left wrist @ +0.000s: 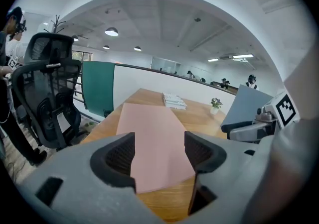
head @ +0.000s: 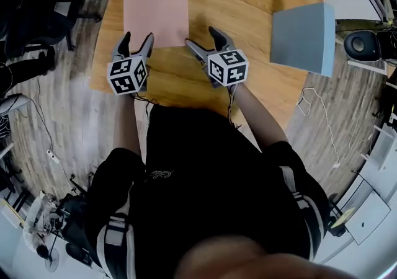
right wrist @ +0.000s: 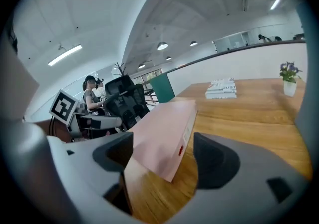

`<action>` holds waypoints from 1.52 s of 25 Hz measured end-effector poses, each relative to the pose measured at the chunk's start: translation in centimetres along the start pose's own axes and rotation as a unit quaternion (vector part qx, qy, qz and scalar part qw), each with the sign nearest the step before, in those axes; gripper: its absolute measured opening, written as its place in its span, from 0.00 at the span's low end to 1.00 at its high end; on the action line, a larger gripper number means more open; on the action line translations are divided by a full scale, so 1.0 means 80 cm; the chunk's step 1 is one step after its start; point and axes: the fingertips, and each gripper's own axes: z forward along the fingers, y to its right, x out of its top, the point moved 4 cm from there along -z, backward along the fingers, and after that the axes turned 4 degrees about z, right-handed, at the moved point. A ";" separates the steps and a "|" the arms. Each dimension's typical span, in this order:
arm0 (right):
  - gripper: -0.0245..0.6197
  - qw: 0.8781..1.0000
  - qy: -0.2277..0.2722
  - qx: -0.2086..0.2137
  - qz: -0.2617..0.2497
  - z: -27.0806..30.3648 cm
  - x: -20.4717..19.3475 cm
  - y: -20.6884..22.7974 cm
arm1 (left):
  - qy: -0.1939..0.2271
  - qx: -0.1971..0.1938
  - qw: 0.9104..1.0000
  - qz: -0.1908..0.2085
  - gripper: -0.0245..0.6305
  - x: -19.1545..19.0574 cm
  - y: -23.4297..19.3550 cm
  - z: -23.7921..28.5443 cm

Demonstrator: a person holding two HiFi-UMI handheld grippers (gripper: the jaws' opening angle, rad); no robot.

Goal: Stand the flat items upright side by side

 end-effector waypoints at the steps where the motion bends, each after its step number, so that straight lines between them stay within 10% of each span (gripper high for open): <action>1: 0.63 1.000 -0.004 -0.005 0.012 0.012 -0.002 0.000 | -0.011 -0.007 1.000 0.006 0.52 -0.001 -0.010 0.009; 20: 0.63 0.989 -0.103 -0.029 0.104 0.181 0.003 0.056 | -0.131 -0.100 0.983 -0.078 0.70 -0.023 -0.108 0.151; 38: 0.59 0.978 -0.137 -0.086 0.134 -0.008 -0.104 0.093 | -0.195 -0.138 0.971 -0.012 0.69 -0.101 0.079 0.101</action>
